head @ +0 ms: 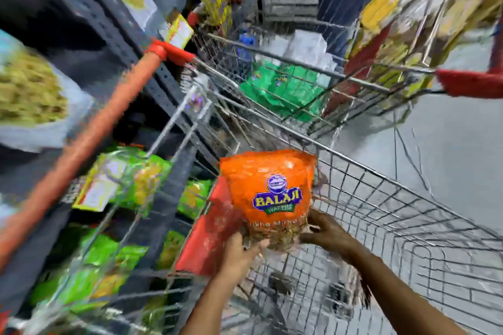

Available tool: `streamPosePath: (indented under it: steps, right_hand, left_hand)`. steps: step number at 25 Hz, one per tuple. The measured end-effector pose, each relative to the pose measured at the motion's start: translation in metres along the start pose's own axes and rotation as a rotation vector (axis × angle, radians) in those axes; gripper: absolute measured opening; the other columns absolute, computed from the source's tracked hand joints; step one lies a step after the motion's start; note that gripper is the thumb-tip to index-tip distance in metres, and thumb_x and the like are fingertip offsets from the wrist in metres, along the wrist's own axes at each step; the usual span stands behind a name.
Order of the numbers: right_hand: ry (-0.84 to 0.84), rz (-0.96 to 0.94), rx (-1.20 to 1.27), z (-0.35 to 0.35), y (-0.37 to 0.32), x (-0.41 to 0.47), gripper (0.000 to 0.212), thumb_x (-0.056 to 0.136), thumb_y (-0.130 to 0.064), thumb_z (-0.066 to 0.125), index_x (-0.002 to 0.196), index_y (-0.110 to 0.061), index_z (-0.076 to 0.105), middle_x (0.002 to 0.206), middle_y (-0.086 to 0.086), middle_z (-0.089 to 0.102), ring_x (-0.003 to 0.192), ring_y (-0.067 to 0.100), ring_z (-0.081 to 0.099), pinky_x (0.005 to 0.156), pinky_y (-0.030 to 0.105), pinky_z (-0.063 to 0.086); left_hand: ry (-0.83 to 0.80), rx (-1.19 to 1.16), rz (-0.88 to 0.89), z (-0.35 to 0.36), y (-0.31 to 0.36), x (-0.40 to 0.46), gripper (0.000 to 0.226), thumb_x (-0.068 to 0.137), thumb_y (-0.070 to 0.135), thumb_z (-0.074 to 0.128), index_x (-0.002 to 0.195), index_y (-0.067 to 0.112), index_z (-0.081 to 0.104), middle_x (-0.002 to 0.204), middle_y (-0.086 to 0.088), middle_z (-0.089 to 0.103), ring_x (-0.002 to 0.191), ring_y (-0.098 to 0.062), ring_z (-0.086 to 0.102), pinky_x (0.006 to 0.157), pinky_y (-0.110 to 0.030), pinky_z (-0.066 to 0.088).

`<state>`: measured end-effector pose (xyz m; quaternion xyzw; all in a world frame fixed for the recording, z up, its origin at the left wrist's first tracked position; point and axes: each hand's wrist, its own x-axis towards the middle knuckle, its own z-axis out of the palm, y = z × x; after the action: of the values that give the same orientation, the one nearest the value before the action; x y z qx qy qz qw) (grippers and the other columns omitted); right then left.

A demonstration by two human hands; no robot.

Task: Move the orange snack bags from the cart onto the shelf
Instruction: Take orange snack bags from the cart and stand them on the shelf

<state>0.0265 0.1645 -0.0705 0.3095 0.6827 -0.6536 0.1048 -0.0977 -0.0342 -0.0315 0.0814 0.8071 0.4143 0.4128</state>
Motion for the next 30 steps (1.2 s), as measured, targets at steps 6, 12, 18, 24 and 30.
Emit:
streamPosePath:
  steps: [6,12,18,24,30]
  right_hand:
    - [0.02,-0.389,0.123,0.058,-0.136,-0.108,0.045,0.061,-0.022,0.085,0.103,-0.034,0.074,0.104,-0.012,0.077,0.096,-0.001,0.07,0.078,0.011,0.053]
    - [-0.108,-0.938,0.168,0.167,-0.33,-0.229,0.046,0.066,-0.018,0.087,0.109,-0.028,0.073,0.107,-0.006,0.078,0.093,0.0,0.071,0.078,0.008,0.051]
    - [-0.305,-1.261,0.134,0.28,-0.474,-0.31,0.048,0.074,-0.017,0.082,0.12,-0.019,0.067,0.117,-0.001,0.075,0.112,0.015,0.068,0.093,0.027,0.055]
    - [-0.414,-1.28,0.082,0.357,-0.536,-0.302,0.028,0.078,-0.015,0.079,0.104,-0.01,0.072,0.107,0.002,0.078,0.106,0.022,0.07,0.096,0.041,0.054]
    - [-0.409,-1.3,-0.021,0.395,-0.568,-0.269,0.014,0.076,-0.02,0.08,0.085,-0.019,0.07,0.069,-0.024,0.071,0.063,-0.012,0.06,0.061,0.005,0.042]
  left_hand:
    - [0.275,-0.078,0.319,-0.093,0.056,-0.137,0.034,0.075,0.017,0.077,0.097,0.032,0.057,0.082,0.003,0.06,0.071,-0.015,0.055,0.061,-0.015,0.047]
    - [0.744,-0.166,0.8,-0.23,0.124,-0.343,0.035,0.068,0.034,0.073,0.099,0.046,0.064,0.092,0.021,0.074,0.087,-0.002,0.069,0.079,-0.025,0.057]
    - [1.131,-0.182,1.02,-0.353,0.143,-0.497,0.054,0.069,0.046,0.075,0.12,0.036,0.059,0.113,0.023,0.07,0.104,0.01,0.062,0.078,-0.004,0.049]
    - [1.254,-0.167,0.883,-0.424,0.133,-0.521,0.036,0.082,0.026,0.07,0.116,0.028,0.058,0.114,0.005,0.069,0.105,-0.004,0.064,0.085,-0.019,0.051]
    - [1.274,-0.125,0.688,-0.463,0.128,-0.504,0.042,0.086,0.04,0.062,0.124,0.025,0.055,0.121,0.004,0.066,0.113,-0.015,0.061,0.098,-0.043,0.05]
